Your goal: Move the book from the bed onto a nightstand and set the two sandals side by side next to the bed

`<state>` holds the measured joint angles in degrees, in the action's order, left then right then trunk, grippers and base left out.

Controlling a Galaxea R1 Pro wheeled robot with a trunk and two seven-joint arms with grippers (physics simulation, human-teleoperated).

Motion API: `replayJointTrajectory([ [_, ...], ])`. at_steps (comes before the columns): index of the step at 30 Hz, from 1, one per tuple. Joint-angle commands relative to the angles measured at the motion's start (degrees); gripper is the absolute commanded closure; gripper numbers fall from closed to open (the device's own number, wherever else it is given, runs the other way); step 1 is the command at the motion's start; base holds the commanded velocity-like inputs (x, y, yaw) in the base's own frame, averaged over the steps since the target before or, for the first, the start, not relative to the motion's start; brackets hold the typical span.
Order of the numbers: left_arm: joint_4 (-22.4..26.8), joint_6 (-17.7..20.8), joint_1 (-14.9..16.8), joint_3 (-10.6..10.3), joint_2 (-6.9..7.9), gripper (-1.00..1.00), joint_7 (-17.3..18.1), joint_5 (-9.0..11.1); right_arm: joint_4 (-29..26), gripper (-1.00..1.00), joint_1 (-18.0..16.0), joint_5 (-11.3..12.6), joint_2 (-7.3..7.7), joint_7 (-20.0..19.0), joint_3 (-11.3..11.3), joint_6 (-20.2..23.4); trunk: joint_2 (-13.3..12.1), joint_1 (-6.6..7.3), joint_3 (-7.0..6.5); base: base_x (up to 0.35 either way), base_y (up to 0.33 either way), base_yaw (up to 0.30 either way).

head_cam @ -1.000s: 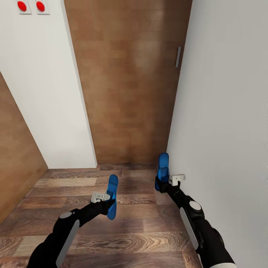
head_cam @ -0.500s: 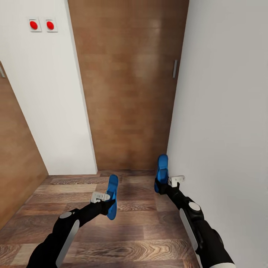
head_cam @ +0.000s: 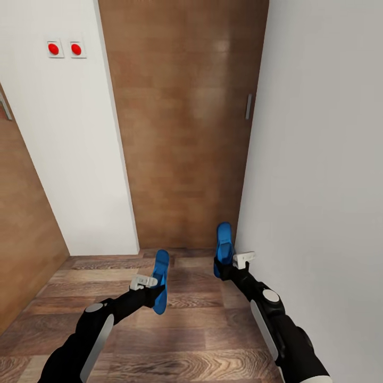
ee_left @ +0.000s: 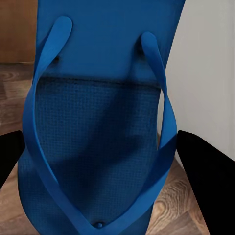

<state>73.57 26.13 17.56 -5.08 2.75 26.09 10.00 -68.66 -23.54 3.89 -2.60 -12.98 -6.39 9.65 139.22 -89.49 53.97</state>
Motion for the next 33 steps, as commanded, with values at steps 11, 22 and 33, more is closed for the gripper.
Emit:
replayJointTrajectory([
  [11, 0.0, 0.5, 0.0, -0.1, -0.03, 1.0, -0.3, 0.5, 2.5, 1.0, 0.0, 0.4, -0.03, 0.1, -0.1, 0.3, -4.4, 2.43, -1.92, 0.0, 0.0, 0.0],
  [22, -0.1, 0.5, 0.0, -0.1, -0.03, 1.0, -0.2, 0.5, 4.5, 1.0, 0.1, 0.8, -0.04, -0.4, -0.1, 0.3, -8.8, 4.85, -3.89, 0.0, 0.0, 0.0],
  [33, -0.1, 0.5, 0.1, -0.1, -0.03, 1.0, -0.3, 0.5, 4.9, 1.0, 0.1, 0.9, -0.04, -0.4, -0.1, 0.3, -13.2, 7.26, -5.87, 0.0, 0.0, 0.0],
])
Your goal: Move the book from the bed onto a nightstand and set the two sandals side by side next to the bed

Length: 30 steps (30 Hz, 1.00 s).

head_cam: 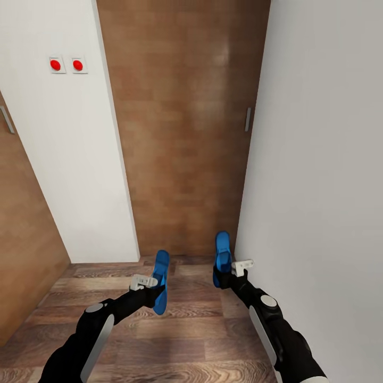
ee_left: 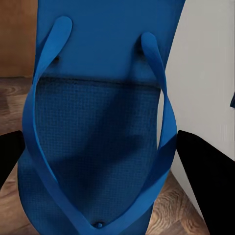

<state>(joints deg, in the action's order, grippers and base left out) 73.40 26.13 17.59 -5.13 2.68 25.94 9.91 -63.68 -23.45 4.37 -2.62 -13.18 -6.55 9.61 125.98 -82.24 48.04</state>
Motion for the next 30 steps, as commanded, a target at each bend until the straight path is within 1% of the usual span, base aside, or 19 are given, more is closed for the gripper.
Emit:
replayJointTrajectory([
  [1, 0.0, 0.5, 0.0, -0.1, 0.04, 1.0, -0.1, 0.5, -0.1, 1.0, 0.0, 0.4, -0.01, -0.2, 0.0, 0.4, -0.4, 0.23, -0.12, 0.0, 0.0, 0.0],
  [12, 0.1, 0.5, 0.0, -0.1, 0.04, 1.0, 0.1, 0.6, 0.0, 1.0, 0.0, 0.5, -0.01, -0.3, 0.0, 0.3, -4.8, 2.65, -2.1, 0.0, 0.0, 0.0],
  [13, 0.4, 0.5, -0.3, -0.4, -0.22, 1.0, 0.4, 1.0, -0.4, 1.0, -0.4, 0.6, -0.35, 0.1, -0.3, 0.6, -4.8, 2.64, -2.1, 0.0, 0.0, 0.0],
  [15, 1.0, 0.5, -0.7, -1.1, -0.22, 1.0, 1.1, 1.9, -1.0, 1.0, -1.0, 0.6, -0.36, 0.8, -1.0, 0.9, -4.8, 2.64, -2.1, 0.0, 0.0, 0.0],
  [17, 1.7, 0.5, -0.7, -1.5, -0.22, 1.0, 1.5, 2.0, -1.7, 1.0, -1.2, 0.6, -0.36, 1.5, -1.6, 0.9, -4.8, 2.64, -2.1, 0.0, 0.0, 0.0],
  [19, 2.3, 0.5, -1.4, -1.3, -0.3, 1.0, 1.6, 2.0, -2.3, 1.0, -1.5, 0.5, -0.36, 2.2, -2.2, 0.9, -4.8, 2.64, -2.1, 0.0, 0.0, 0.0],
  [23, 2.7, 0.4, -2.7, -1.4, -0.53, 1.0, 2.9, 2.0, -1.3, 1.0, -1.7, 0.5, -0.47, 3.6, -2.2, 0.6, -4.8, 2.64, -2.1, 0.0, 0.0, 0.0],
  [27, 2.7, 0.4, -4.0, -1.4, -0.57, 1.0, 3.3, 2.0, 0.0, 1.0, -1.7, 0.4, -0.53, 5.0, -2.2, 0.7, -4.8, 2.64, -2.1, 0.0, 0.0, 0.0],
  [30, 2.7, 0.4, -4.0, -1.3, -0.57, 1.0, 3.3, 2.0, 1.0, 1.0, -1.7, 0.5, -0.54, 5.8, -2.2, 0.7, -4.8, 2.64, -2.1, 0.0, 0.0, 0.0],
])
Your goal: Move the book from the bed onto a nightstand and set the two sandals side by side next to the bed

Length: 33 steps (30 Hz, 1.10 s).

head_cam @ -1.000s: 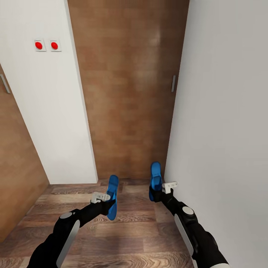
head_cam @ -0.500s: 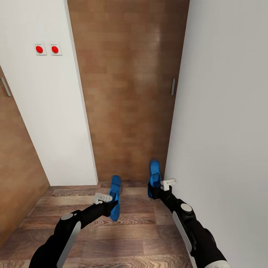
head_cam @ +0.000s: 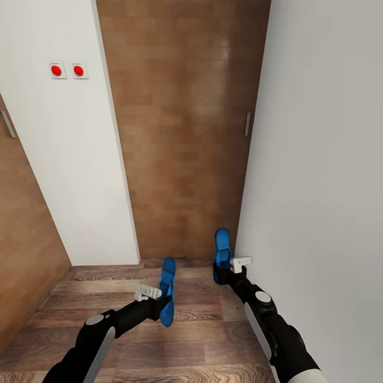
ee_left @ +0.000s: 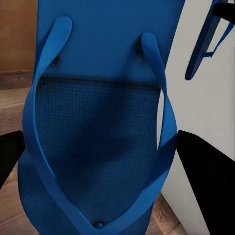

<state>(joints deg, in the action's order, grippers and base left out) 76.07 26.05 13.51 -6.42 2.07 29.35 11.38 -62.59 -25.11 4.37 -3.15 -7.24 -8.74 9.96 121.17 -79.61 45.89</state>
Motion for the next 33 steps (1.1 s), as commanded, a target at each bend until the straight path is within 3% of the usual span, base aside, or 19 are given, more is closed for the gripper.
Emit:
replayJointTrajectory([
  [1, 0.0, 0.5, 0.0, 0.0, 0.04, 1.0, -0.1, 0.6, 0.3, 1.0, 0.0, 0.5, -0.01, -0.1, 0.0, 0.3, 0.0, 0.01, 0.06, 0.0, 0.0, 0.0],
  [12, 0.0, 0.4, 0.0, 0.0, 0.04, 1.0, -0.2, 0.6, 5.0, 1.0, 0.0, 0.5, -0.01, -0.1, 0.0, 0.3, 0.0, 0.01, 0.06, 0.0, 0.0, 0.0],
  [18, -0.1, 0.4, -0.1, 0.0, 0.04, 1.0, -0.3, 0.6, 5.0, 1.0, 0.0, 0.5, -0.01, -0.1, 0.0, 0.3, 0.0, 0.01, 0.06, 0.0, 0.0, 0.0],
  [33, 0.0, 0.5, -0.1, 0.1, 0.04, 1.0, -0.3, 0.6, 5.1, 1.0, 0.0, 0.4, -0.01, -0.1, 0.0, 0.1, -6.0, 3.3, -2.64, 0.0, 0.0, 0.0],
])
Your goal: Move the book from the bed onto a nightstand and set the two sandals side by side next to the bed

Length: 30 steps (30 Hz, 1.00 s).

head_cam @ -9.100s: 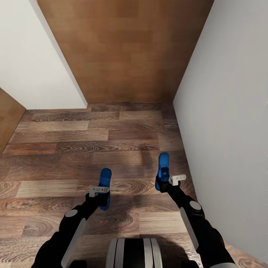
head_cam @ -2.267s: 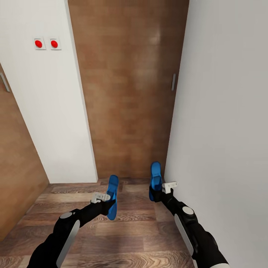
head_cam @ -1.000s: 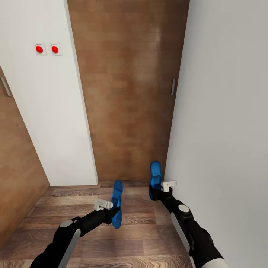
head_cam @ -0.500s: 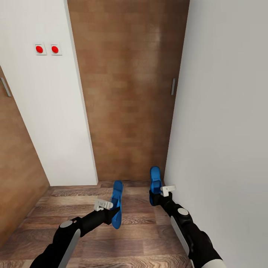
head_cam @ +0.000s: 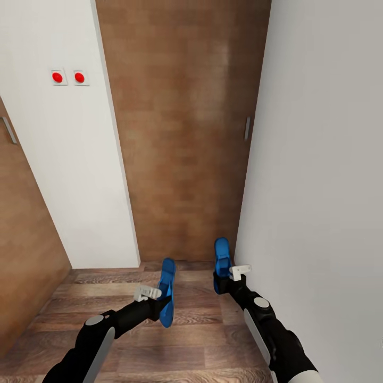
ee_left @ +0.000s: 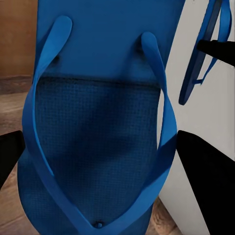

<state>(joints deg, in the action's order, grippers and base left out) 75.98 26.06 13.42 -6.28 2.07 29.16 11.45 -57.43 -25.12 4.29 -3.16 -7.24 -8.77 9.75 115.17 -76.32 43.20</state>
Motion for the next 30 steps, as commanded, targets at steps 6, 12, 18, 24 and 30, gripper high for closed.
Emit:
replayJointTrajectory([
  [6, 0.1, 0.5, 0.0, 0.0, 0.04, 1.0, -0.1, 0.5, -0.1, 1.0, 0.0, 0.5, 0.0, -0.1, 0.0, 0.3, -2.4, 1.33, -1.02, 0.0, 0.0, 0.0],
  [12, 0.1, 0.5, 0.0, 0.0, 0.04, 1.0, 0.0, 0.5, -0.1, 1.0, 0.0, 0.5, 0.0, -0.1, 0.0, 0.3, -4.8, 2.65, -2.1, 0.0, 0.0, 0.0],
  [18, 0.1, 0.5, 0.0, 0.0, 0.04, 1.0, 0.0, 0.5, -0.1, 1.0, 0.0, 0.5, 0.0, -0.1, 0.0, 0.3, -7.2, 3.97, -3.18, 0.0, 0.0, 0.0],
  [24, 0.1, 0.5, 0.0, 0.0, 0.04, 1.0, 0.0, 0.5, -0.1, 1.0, 0.0, 0.5, 0.0, -0.1, 0.0, 0.2, -9.6, 5.29, -4.25, 0.0, 0.0, 0.0],
  [30, 0.1, 0.5, 0.0, 0.0, 0.04, 1.0, 0.0, 0.5, -0.1, 1.0, 0.0, 0.5, 0.0, -0.1, 0.0, 0.3, -12.0, 6.6, -5.33, 0.0, 0.0, 0.057],
])
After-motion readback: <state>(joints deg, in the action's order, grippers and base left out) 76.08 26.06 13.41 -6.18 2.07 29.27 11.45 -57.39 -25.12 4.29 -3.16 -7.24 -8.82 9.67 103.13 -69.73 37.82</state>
